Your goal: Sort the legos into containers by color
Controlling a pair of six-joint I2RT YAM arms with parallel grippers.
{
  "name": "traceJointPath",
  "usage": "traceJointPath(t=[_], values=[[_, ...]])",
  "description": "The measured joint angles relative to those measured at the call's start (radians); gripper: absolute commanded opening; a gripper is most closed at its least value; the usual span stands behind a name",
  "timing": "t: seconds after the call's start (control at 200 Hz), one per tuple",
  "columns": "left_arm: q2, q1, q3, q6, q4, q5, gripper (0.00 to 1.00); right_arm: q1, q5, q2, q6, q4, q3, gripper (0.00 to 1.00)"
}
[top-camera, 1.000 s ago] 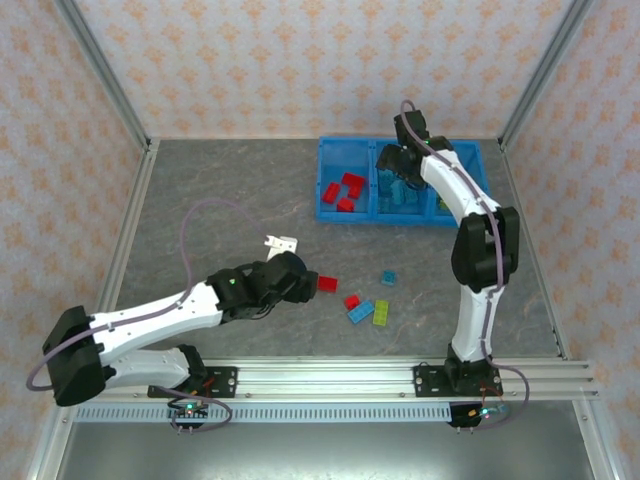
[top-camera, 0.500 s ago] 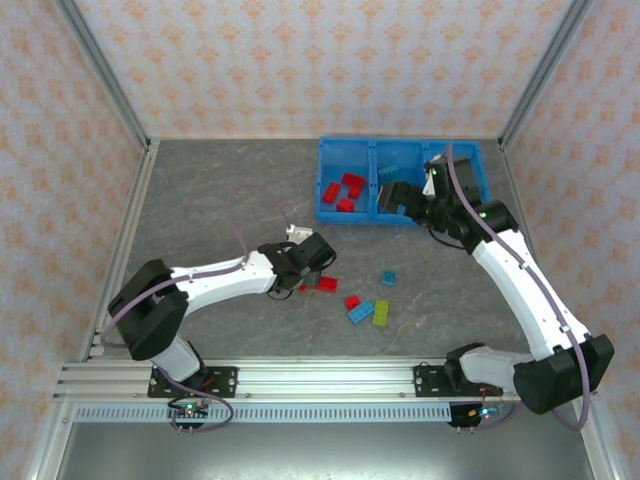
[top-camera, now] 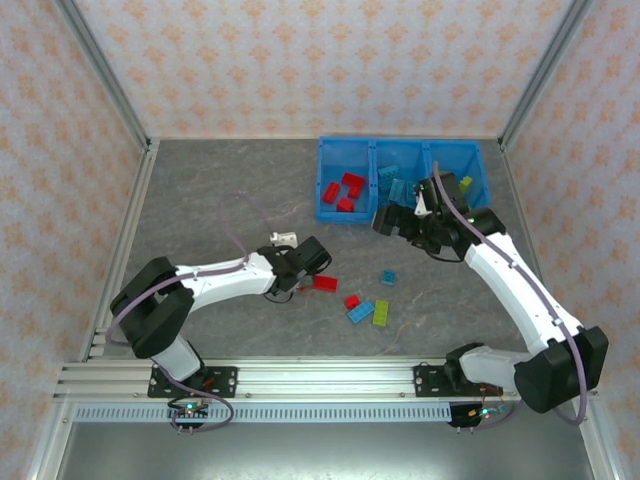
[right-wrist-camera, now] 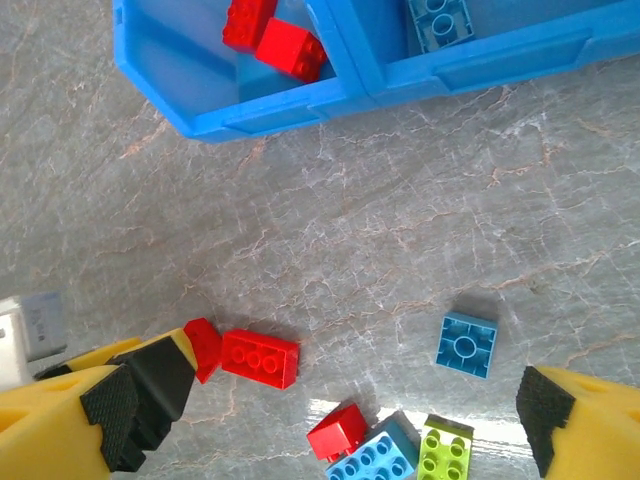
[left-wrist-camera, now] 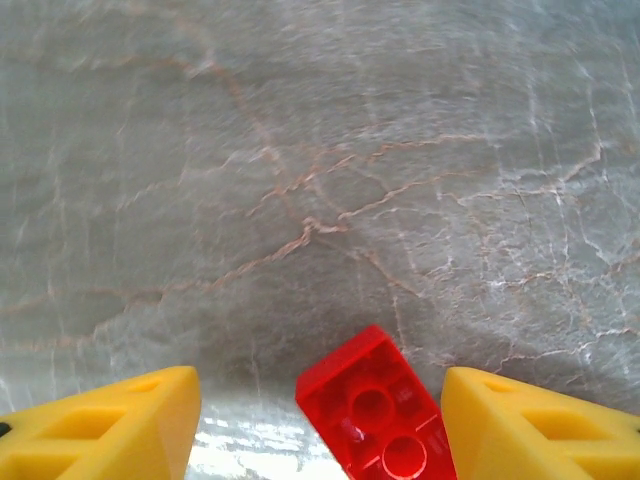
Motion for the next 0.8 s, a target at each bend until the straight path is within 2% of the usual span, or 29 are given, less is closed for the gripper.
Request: traceJointPath(t=[0.195,0.38,0.46,0.596,0.801], values=[[-0.029,0.0,-0.005,-0.234,0.013,0.061,0.67,0.008,-0.01,0.038,0.003,0.007,0.002,0.99],[0.015,0.0,0.008,-0.319,0.024,0.095,0.66,0.008,-0.01,0.04,0.004,0.008,0.002,0.99],[0.054,0.0,0.014,-0.325,0.031,0.103,0.59,0.008,-0.01,0.04,0.005,0.008,0.002,0.99],[0.102,0.001,0.014,-0.33,0.041,0.124,0.41,0.008,-0.01,0.04,0.01,0.011,-0.004,0.99],[0.106,0.001,0.018,-0.33,0.045,0.119,0.22,0.012,-0.045,0.04,0.006,0.011,-0.007,0.99]])
